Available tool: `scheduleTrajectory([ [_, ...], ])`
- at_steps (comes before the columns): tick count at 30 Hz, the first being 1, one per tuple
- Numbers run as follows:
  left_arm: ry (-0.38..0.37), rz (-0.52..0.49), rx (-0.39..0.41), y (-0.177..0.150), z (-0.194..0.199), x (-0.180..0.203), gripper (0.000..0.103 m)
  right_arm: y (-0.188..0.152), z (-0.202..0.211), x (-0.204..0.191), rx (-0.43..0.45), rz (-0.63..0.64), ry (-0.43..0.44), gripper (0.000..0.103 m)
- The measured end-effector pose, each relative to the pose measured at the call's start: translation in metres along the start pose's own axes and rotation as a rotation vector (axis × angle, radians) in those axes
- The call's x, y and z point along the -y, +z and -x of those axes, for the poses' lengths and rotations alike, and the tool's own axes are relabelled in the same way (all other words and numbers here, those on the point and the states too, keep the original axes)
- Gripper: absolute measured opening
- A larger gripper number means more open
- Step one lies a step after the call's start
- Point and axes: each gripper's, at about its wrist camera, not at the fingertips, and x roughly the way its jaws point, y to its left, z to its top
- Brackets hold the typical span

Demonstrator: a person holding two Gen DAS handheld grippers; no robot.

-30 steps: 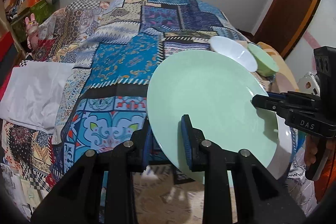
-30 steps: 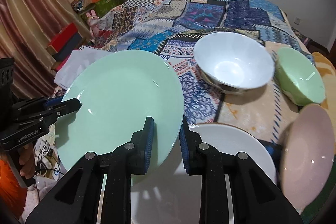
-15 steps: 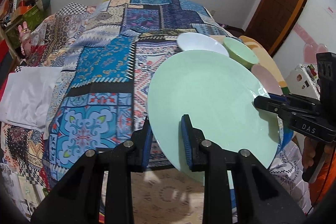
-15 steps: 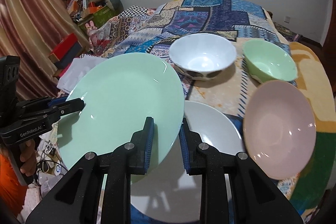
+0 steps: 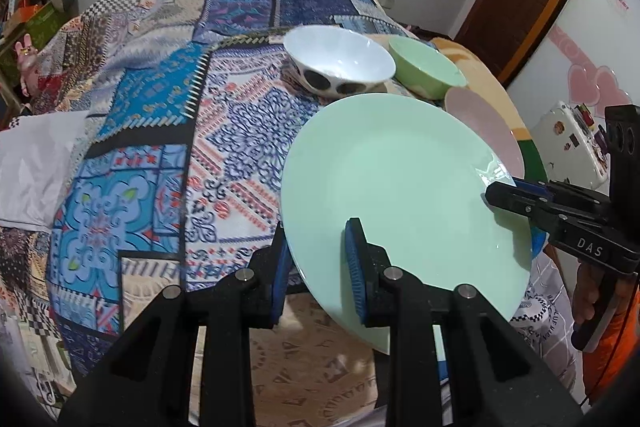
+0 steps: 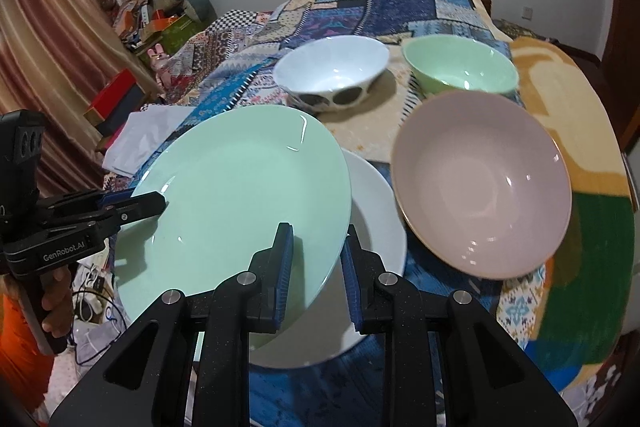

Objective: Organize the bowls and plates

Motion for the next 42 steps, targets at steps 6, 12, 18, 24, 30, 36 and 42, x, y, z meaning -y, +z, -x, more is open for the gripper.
scheduleTrajectory([
  [6,-0.001,-0.001,-0.03,-0.004,-0.015,0.005,0.027,-0.008,-0.005,0.01,-0.015,-0.033,0.001,0.022],
  [12,0.006,-0.006,-0.06,-0.007,-0.031,0.005,0.027,-0.017,-0.015,0.017,-0.039,-0.063,0.006,0.022],
  [18,0.017,-0.012,-0.072,-0.007,-0.042,0.005,0.027,-0.021,-0.021,0.021,-0.059,-0.083,0.01,0.022],
  [24,0.048,-0.039,-0.066,-0.003,-0.045,0.01,0.027,-0.022,-0.024,0.023,-0.064,-0.097,0.015,0.022],
  [30,0.104,-0.076,-0.06,-0.003,-0.05,0.013,0.026,-0.022,-0.023,0.023,-0.065,-0.097,0.017,0.022],
  [36,0.099,-0.072,-0.057,-0.003,-0.05,0.01,0.026,-0.021,-0.023,0.025,-0.067,-0.092,0.015,0.022],
  [42,0.102,-0.104,-0.057,-0.003,-0.051,0.016,0.026,-0.02,-0.021,0.025,-0.065,-0.094,0.013,0.023],
])
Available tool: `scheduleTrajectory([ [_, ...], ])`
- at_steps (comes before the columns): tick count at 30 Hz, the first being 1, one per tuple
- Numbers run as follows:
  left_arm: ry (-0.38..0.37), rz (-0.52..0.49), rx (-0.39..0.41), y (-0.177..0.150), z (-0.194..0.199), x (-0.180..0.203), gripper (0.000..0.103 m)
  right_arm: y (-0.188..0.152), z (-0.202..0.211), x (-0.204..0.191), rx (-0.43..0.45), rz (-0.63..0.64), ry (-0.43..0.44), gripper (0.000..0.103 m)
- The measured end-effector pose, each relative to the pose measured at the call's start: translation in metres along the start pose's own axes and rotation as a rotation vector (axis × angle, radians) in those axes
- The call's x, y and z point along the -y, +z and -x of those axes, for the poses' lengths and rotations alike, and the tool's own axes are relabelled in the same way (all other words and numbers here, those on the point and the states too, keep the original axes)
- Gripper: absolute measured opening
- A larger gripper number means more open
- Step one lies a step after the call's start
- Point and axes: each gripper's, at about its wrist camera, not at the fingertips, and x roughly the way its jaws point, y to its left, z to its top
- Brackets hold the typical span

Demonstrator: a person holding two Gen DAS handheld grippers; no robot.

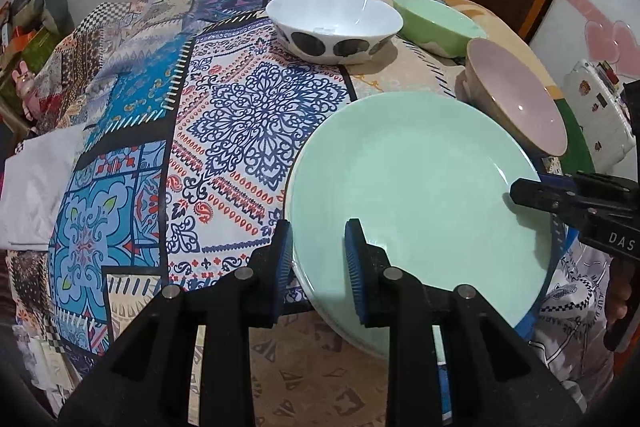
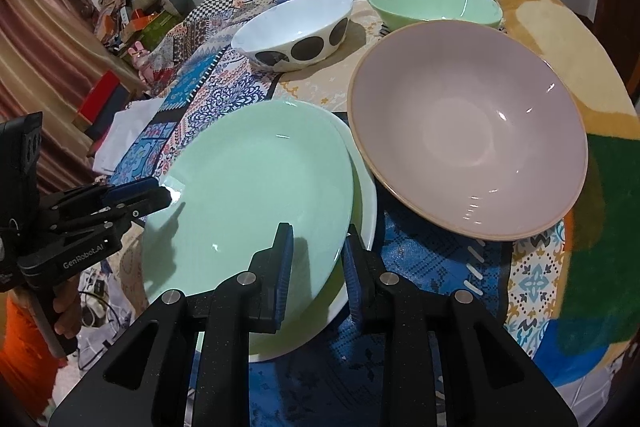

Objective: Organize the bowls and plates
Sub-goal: 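Open the left tool and release the mint green plate, then grasp the pink bowl rim with both tools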

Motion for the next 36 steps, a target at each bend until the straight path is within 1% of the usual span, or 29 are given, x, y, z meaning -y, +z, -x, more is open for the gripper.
scheduleTrajectory([
  [8,-0.007,-0.008,-0.008,0.001,0.003,0.003,0.026,-0.001,0.007,0.003,0.003,-0.013,0.01,0.023],
  [11,-0.003,-0.005,0.004,0.002,0.01,0.003,0.031,-0.001,0.014,0.004,0.026,-0.008,-0.02,0.025],
  [13,-0.011,0.0,0.02,0.004,0.018,0.004,0.034,0.0,0.022,0.006,0.045,-0.007,-0.012,0.025],
  [16,-0.015,-0.013,0.066,0.01,0.033,0.01,0.045,0.002,0.034,0.008,0.081,-0.004,-0.031,0.025],
  [18,-0.017,-0.032,0.11,0.016,0.043,0.019,0.056,0.004,0.043,0.009,0.114,0.009,-0.062,0.025],
  [20,-0.02,-0.054,0.146,0.021,0.051,0.029,0.061,0.007,0.049,0.012,0.14,0.014,-0.08,0.027],
  [23,-0.041,-0.086,0.183,0.033,0.057,0.045,0.071,0.011,0.056,0.02,0.168,0.005,-0.104,0.032],
  [25,-0.058,-0.097,0.194,0.039,0.057,0.053,0.078,0.013,0.06,0.025,0.185,-0.005,-0.113,0.039],
  [26,-0.066,-0.102,0.202,0.043,0.057,0.059,0.083,0.014,0.063,0.028,0.197,-0.012,-0.121,0.041],
  [27,-0.071,-0.103,0.208,0.046,0.056,0.062,0.085,0.014,0.065,0.031,0.206,-0.017,-0.13,0.044],
  [34,-0.112,-0.096,0.201,0.069,0.042,0.081,0.09,0.017,0.079,0.052,0.262,-0.051,-0.184,0.06],
  [36,-0.113,-0.094,0.196,0.076,0.036,0.086,0.09,0.018,0.082,0.059,0.272,-0.061,-0.199,0.06],
])
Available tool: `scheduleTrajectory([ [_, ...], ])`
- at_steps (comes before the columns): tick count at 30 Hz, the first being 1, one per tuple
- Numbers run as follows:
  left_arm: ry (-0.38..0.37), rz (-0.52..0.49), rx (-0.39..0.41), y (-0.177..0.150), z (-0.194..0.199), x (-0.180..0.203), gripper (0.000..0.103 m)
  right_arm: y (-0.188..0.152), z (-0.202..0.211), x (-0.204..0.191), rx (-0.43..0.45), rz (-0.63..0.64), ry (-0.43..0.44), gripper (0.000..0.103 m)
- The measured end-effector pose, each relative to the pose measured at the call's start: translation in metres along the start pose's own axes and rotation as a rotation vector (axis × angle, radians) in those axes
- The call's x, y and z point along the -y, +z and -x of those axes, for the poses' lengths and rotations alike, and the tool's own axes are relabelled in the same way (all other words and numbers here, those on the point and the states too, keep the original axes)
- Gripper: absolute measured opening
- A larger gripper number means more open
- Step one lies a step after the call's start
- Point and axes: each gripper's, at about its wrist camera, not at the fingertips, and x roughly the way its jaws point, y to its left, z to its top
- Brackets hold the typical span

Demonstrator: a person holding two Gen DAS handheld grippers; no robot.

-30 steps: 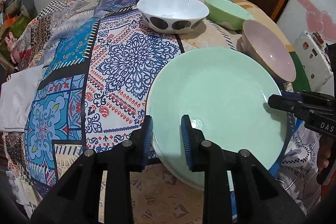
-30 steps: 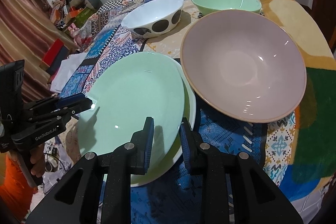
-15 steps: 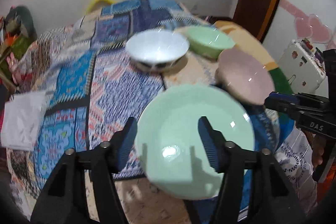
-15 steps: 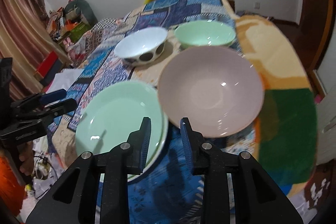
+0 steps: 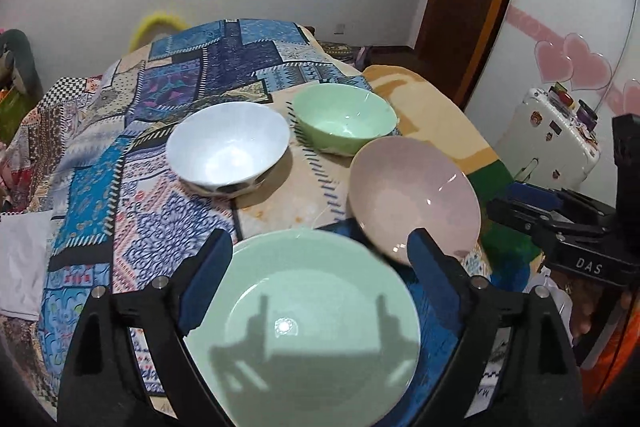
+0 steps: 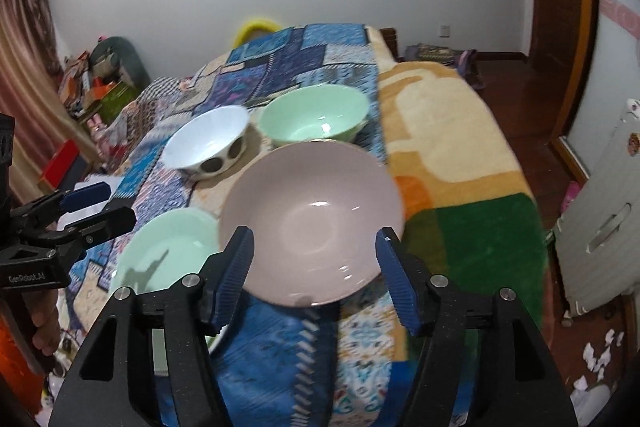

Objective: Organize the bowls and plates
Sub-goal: 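Grasp the pink bowl rim with both tools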

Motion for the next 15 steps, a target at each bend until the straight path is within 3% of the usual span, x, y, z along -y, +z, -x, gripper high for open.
scheduleTrajectory([
  [15,-0.003,-0.048,-0.085,0.018,-0.078,0.026,0.09,-0.007,-0.032,0.04,-0.052,-0.075,-0.026,0.06],
])
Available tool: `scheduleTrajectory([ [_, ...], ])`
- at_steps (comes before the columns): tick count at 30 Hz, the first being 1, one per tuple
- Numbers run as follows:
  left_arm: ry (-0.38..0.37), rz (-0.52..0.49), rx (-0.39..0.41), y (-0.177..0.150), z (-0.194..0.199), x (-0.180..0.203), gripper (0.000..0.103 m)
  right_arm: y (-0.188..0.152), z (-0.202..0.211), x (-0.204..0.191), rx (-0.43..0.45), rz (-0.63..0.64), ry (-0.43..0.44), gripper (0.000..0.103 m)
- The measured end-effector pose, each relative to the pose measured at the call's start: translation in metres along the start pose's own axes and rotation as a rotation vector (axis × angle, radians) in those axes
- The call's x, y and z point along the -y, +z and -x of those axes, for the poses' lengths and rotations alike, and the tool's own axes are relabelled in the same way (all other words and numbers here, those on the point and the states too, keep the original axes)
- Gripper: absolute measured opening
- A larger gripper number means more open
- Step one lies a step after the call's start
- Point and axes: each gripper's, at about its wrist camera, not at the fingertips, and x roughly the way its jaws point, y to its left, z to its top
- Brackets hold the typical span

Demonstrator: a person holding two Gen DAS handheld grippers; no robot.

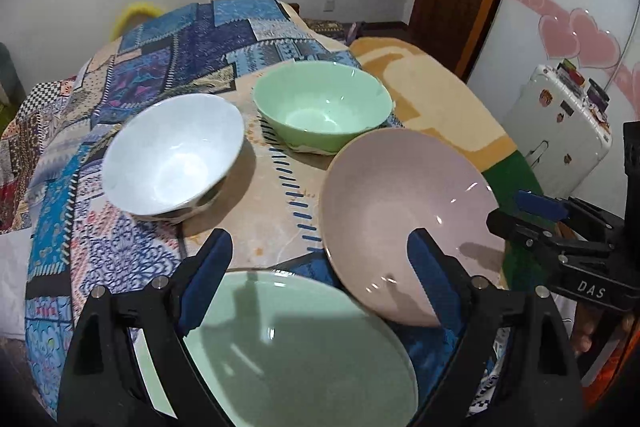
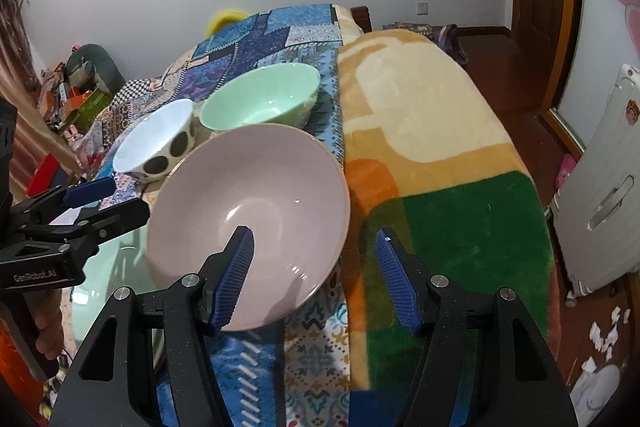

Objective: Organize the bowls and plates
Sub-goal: 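Grasp the pink bowl rim with both tools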

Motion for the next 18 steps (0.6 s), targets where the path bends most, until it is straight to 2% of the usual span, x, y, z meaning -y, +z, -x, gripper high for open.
scheduleTrajectory([
  [2,0.002,0.001,-0.017,0.001,-0.01,0.0,0.09,-0.001,-0.005,0.002,-0.013,0.003,0.008,0.06],
  [4,0.007,0.01,-0.031,0.002,-0.02,0.0,0.084,-0.003,-0.01,0.002,-0.02,0.001,0.014,0.058],
  [6,0.005,0.017,-0.054,0.003,-0.031,-0.001,0.072,-0.003,-0.013,0.003,-0.024,-0.005,0.021,0.051],
  [9,0.0,0.022,-0.083,0.002,-0.043,-0.002,0.06,-0.004,-0.018,0.006,-0.035,-0.022,0.037,0.044],
  [13,-0.013,0.012,-0.095,0.0,-0.05,0.001,0.052,-0.004,-0.023,0.01,-0.045,-0.047,0.052,0.034],
  [18,-0.047,0.017,-0.125,-0.001,-0.058,0.003,0.034,-0.007,-0.03,0.011,-0.064,-0.057,0.067,0.026],
])
